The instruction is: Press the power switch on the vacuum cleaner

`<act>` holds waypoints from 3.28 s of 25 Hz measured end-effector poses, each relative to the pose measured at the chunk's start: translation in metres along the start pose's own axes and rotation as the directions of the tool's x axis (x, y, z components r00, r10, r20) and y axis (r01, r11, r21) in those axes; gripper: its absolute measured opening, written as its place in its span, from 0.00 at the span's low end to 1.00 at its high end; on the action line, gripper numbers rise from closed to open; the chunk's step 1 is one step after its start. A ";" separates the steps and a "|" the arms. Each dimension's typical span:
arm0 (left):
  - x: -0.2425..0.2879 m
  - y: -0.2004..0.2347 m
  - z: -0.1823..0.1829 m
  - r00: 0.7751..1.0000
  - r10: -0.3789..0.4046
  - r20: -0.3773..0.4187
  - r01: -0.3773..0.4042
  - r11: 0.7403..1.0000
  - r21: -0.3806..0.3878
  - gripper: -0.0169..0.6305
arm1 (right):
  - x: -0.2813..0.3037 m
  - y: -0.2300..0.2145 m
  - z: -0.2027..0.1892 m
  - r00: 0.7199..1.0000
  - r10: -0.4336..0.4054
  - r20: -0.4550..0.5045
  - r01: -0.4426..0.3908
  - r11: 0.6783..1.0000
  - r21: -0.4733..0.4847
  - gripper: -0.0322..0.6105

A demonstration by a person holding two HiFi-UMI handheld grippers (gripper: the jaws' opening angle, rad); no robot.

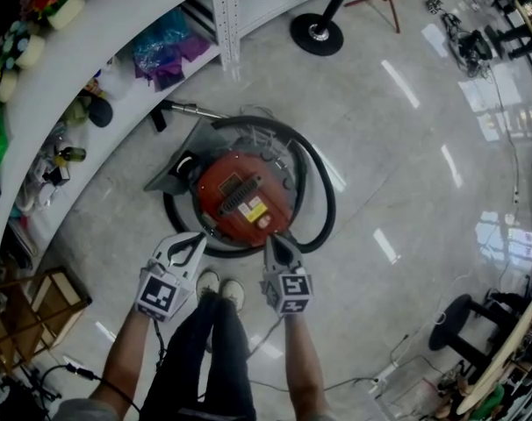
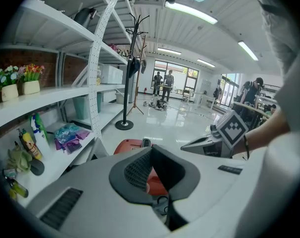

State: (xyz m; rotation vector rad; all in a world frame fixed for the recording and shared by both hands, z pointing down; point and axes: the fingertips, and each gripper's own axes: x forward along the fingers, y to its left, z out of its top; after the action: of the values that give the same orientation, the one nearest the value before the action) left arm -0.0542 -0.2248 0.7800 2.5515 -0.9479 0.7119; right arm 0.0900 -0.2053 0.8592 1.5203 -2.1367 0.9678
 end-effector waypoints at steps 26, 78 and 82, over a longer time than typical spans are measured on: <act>-0.008 -0.006 -0.011 1.000 -0.020 -0.013 0.021 1.000 0.010 0.04 | 0.033 -0.007 -0.018 1.000 0.000 -0.010 0.000 1.000 0.013 0.07; -0.001 -0.005 -0.020 1.000 -0.001 -0.005 0.001 1.000 -0.010 0.04 | 0.044 -0.006 -0.028 0.999 0.005 -0.044 -0.007 0.999 -0.047 0.07; -0.003 -0.003 -0.021 1.000 0.002 -0.007 -0.003 1.000 -0.015 0.04 | 0.043 -0.005 -0.027 0.999 0.001 -0.040 -0.003 0.998 -0.059 0.07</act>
State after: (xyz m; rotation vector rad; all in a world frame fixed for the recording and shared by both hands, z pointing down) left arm -0.0609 -0.2117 0.7950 2.5340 -0.9510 0.7107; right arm 0.0759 -0.2171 0.9070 1.4593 -2.1204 0.9195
